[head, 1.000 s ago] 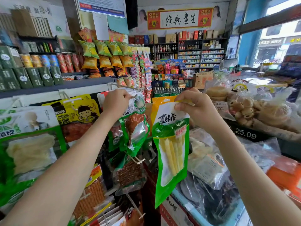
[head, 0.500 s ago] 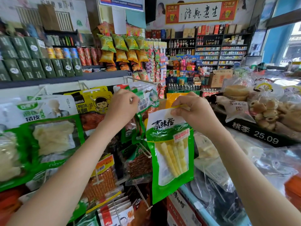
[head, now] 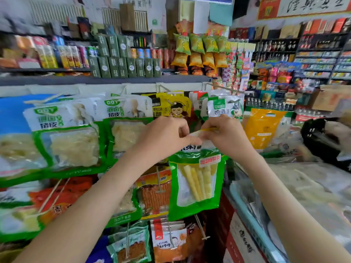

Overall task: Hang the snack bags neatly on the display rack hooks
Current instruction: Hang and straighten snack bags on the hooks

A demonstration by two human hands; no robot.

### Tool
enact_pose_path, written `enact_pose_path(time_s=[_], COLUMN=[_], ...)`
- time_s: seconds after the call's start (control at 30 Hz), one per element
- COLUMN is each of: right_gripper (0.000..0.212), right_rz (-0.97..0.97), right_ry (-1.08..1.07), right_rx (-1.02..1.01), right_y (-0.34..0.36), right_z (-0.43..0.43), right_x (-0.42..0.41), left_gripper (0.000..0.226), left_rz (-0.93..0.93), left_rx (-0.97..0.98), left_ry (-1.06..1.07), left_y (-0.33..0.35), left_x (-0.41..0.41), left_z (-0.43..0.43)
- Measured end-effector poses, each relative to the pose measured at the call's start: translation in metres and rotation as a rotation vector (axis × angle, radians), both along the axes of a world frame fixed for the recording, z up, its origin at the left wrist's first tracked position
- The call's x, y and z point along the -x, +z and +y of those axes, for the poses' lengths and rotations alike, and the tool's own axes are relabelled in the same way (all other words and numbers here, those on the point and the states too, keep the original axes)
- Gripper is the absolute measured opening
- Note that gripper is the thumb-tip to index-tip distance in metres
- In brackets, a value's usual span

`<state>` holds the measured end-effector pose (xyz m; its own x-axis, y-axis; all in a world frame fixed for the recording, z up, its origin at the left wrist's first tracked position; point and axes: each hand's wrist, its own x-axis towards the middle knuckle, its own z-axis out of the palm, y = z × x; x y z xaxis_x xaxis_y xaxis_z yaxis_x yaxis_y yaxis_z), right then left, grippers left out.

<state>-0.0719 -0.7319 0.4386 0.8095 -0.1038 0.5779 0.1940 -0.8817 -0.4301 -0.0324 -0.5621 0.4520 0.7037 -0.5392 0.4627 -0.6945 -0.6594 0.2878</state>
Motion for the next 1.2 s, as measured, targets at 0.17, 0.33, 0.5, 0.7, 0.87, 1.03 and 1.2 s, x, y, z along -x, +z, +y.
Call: enact_pose_path(time_s=[0.17, 0.33, 0.5, 0.7, 0.87, 1.03, 1.2], right_gripper=[0.008, 0.024, 0.013, 0.016, 0.017, 0.012, 0.007], right_rz=[0.035, 0.127, 0.181, 0.216, 0.111, 0.029, -0.071], right_ry=[0.096, 0.225, 0.312, 0.263, 0.155, 0.18, 0.145], right_rx=[-0.043, -0.112, -0.136, -0.25, -0.353, -0.394, -0.427], right_y=[-0.005, -0.008, -0.008, -0.012, -0.008, 0.004, 0.017], right_z=[0.022, 0.033, 0.029, 0.004, -0.006, 0.012, 0.028], right_x=[-0.015, -0.024, -0.029, -0.035, -0.039, -0.048, -0.059], left_gripper=[0.011, 0.013, 0.015, 0.018, 0.016, 0.016, 0.02], left_rz=[-0.067, -0.206, -0.344, -0.332, -0.208, -0.19, -0.103], left_rx=[-0.063, -0.044, -0.019, 0.047, -0.016, 0.008, 0.007], left_ry=[0.088, 0.171, 0.195, 0.291, 0.26, 0.275, 0.181], left_y=[-0.011, -0.02, -0.029, -0.031, -0.017, -0.015, -0.011], left_x=[-0.008, -0.009, -0.006, -0.011, -0.014, -0.017, -0.012], left_z=[0.02, 0.039, 0.053, 0.075, 0.101, 0.11, 0.117])
